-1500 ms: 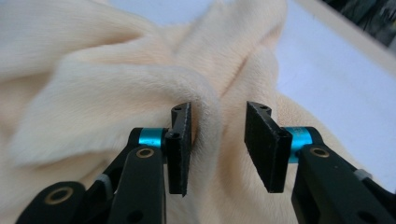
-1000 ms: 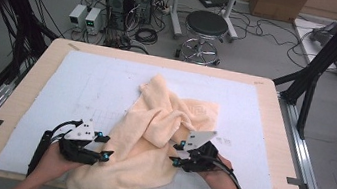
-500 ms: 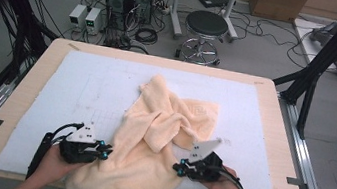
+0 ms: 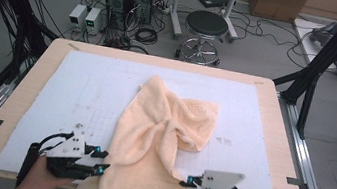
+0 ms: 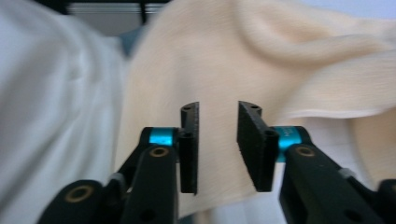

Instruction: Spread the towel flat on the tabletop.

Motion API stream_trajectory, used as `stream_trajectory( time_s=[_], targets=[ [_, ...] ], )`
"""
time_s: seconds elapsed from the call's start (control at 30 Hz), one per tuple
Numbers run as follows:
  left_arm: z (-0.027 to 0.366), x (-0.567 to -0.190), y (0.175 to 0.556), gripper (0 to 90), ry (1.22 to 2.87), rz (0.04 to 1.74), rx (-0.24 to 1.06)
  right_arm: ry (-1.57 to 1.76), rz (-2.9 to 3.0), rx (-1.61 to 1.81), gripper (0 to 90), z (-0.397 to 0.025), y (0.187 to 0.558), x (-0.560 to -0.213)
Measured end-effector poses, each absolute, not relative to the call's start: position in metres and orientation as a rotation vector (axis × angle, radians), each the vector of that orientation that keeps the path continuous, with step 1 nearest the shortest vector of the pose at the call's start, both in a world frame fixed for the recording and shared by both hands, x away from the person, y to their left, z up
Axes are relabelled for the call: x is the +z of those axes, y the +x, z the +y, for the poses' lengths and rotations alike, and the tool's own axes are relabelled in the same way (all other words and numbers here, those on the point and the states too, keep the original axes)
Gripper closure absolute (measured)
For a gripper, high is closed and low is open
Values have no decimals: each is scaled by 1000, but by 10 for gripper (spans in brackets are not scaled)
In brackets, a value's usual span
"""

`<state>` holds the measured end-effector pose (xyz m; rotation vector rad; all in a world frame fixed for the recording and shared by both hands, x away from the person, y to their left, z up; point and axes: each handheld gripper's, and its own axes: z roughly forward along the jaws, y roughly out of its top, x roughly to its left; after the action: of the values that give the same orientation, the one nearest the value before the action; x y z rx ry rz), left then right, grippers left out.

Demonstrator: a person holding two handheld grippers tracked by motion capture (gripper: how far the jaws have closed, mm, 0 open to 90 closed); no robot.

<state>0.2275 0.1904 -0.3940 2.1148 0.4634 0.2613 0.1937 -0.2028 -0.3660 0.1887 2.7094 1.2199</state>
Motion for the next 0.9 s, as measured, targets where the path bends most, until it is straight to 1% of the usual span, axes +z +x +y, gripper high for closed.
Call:
stream_trajectory(
  time_s=[0.07, 0.13, 0.2, 0.27, 0.33, 0.37, 0.4, 0.43, 0.47, 0.53, 0.57, 0.73, 0.9],
  targets=[
    [188, -402, 250, 599, 2123, 503, 262, 184, 2681, 1198, 627, -192, 214, -376],
    [184, -409, 272, 578, 2138, 549, 268, 215, 2668, 1209, 615, -182, 235, -386],
    [179, -416, 291, 555, 2144, 588, 281, 229, 2658, 1228, 573, -172, 254, -396],
    [175, -422, 305, 545, 2166, 616, 284, 267, 2690, 1220, 561, -161, 270, -406],
    [171, -431, 315, 543, 2188, 634, 250, 264, 2718, 1138, 587, -152, 280, -414],
    [169, -435, 318, 555, 2213, 624, 234, 270, 2734, 1101, 619, -149, 283, -419],
    [167, -439, 319, 579, 2220, 622, 230, 275, 2752, 1058, 684, -147, 286, -422],
    [167, -438, 319, 600, 2208, 623, 230, 268, 2772, 1042, 764, -147, 288, -426],
    [167, -437, 318, 697, 2218, 613, 235, 261, 2781, 1048, 815, -149, 289, -427],
    [168, -434, 314, 815, 2236, 610, 253, 295, 2792, 1076, 853, -156, 289, -425],
    [168, -432, 310, 840, 2243, 613, 264, 298, 2794, 1096, 856, -160, 288, -423],
    [187, -419, 281, 856, 2207, 596, 313, 315, 2745, 1140, 856, -188, 264, -407],
    [210, -402, 233, 857, 2153, 581, 355, 344, 2703, 1191, 854, -213, 233, -391]
  ],
)
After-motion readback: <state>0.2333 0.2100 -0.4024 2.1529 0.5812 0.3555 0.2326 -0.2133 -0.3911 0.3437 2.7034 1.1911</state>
